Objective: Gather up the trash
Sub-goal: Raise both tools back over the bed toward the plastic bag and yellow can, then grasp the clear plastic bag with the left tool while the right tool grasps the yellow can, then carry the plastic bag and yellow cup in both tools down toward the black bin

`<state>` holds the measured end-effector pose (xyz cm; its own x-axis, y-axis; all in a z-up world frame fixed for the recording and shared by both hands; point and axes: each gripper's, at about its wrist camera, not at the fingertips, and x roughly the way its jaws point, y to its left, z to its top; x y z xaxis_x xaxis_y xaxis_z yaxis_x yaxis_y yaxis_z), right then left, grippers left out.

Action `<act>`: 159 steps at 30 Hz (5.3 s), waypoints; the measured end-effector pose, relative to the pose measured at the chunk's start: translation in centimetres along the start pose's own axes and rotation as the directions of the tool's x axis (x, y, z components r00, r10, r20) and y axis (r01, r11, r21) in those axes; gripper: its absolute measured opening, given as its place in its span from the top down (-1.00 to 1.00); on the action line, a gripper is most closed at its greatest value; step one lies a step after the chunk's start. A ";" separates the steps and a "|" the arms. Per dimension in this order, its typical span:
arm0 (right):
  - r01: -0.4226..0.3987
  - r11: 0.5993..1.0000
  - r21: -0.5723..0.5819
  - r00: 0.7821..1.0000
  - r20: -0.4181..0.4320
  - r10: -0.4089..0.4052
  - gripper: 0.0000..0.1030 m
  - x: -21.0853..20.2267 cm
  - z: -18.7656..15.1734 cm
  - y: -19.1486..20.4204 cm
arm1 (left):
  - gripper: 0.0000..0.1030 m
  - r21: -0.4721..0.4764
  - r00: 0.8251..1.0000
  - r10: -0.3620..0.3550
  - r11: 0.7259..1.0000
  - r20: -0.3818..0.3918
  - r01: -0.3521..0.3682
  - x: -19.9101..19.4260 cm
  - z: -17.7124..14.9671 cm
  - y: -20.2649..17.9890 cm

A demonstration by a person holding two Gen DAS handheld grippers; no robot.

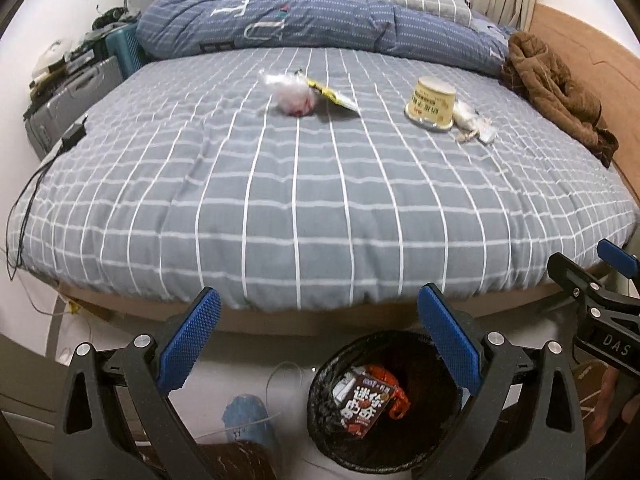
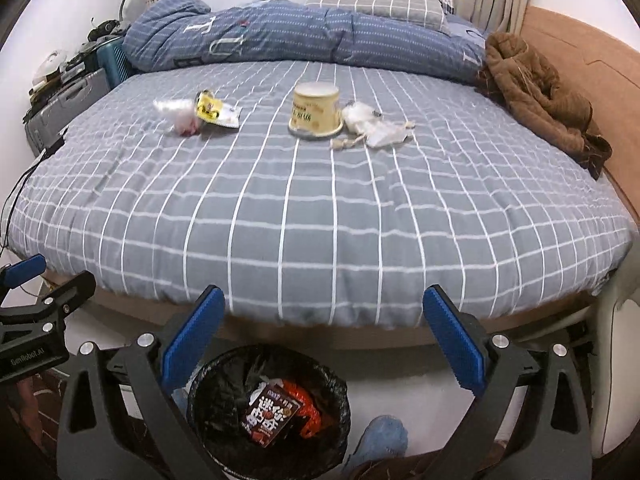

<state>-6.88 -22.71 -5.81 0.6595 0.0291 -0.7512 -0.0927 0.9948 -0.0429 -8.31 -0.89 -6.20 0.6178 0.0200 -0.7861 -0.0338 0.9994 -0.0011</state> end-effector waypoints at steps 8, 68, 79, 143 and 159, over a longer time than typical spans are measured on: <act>-0.018 1.000 0.006 1.000 0.016 0.018 -0.85 1.4 3.0 -0.8 | -0.89 0.008 1.000 -0.003 1.000 0.030 0.002 1.0 4.0 0.1; -0.072 0.995 -0.061 0.992 0.097 0.078 -0.26 21.8 20.9 0.8 | 0.05 -0.032 0.998 -0.047 0.998 0.042 0.049 21.1 22.0 4.6; -0.080 0.995 -0.060 0.985 0.151 0.088 -0.26 19.3 21.3 0.7 | 0.16 -0.054 0.995 -0.052 0.997 0.080 0.056 18.3 22.1 4.5; -0.125 0.990 -0.066 0.966 0.218 0.137 -0.26 2.2 10.8 1.3 | 0.16 0.017 0.985 -0.099 0.995 0.142 0.097 3.2 10.3 -0.2; -0.147 0.988 -0.051 0.971 0.186 0.154 -0.26 -0.3 6.6 1.2 | 0.16 0.016 0.987 -0.113 0.994 0.115 0.112 1.0 6.0 -0.8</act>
<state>-2.27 -20.92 -1.32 0.7642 0.1992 -0.6134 -0.2261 0.9735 0.0345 -2.96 -1.52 -3.23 0.7036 -0.0900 -0.7048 0.0481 0.9957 -0.0791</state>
